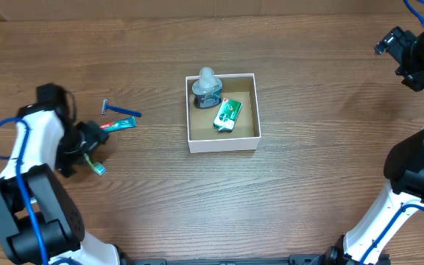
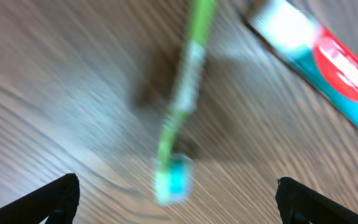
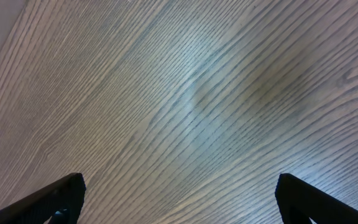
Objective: Pack container
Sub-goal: 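Reach the left gripper to the green toothbrush and grasp it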
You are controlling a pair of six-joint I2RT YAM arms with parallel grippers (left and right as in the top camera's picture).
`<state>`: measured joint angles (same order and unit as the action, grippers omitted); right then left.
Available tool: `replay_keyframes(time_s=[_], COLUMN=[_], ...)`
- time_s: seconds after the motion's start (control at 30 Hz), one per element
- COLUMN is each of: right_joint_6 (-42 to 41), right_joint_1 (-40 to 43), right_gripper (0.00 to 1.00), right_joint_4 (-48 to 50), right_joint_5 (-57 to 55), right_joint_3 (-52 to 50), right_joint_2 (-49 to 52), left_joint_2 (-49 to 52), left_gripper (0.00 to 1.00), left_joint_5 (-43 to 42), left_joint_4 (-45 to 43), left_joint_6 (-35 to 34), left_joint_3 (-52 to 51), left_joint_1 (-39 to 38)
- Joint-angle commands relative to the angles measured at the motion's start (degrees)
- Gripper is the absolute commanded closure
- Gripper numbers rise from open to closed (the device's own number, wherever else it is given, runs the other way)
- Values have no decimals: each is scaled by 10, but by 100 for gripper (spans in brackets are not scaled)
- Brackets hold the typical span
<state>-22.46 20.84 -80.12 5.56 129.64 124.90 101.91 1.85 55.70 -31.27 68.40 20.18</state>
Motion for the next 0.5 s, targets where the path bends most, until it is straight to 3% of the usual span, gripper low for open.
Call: replay_keyframes(time_s=[0.0, 0.1, 0.33, 0.43, 0.47], right_joint_6=[-1, -1, -1, -1, -1], right_joint_1=[-2, -2, -2, -2, -2], right_gripper=[0, 0, 0, 0, 0], right_joint_4=[3, 3, 3, 3, 3], right_joint_5=[-4, -4, -4, -4, -4], right_joint_3=[16, 16, 16, 16, 16], right_joint_2=[-10, -10, -10, -10, -10], left_joint_2=[4, 8, 90, 123, 135], left_gripper=[0, 1, 15, 36, 49], left_joint_5=[11, -15, -29, -33, -34], left_joint_4=[-19, -68, -147, -155, -157], left_joint_6=[78, 127, 135, 135, 135], left_joint_3=[8, 3, -43, -43, -43], left_joint_1=[41, 37, 33, 33, 33])
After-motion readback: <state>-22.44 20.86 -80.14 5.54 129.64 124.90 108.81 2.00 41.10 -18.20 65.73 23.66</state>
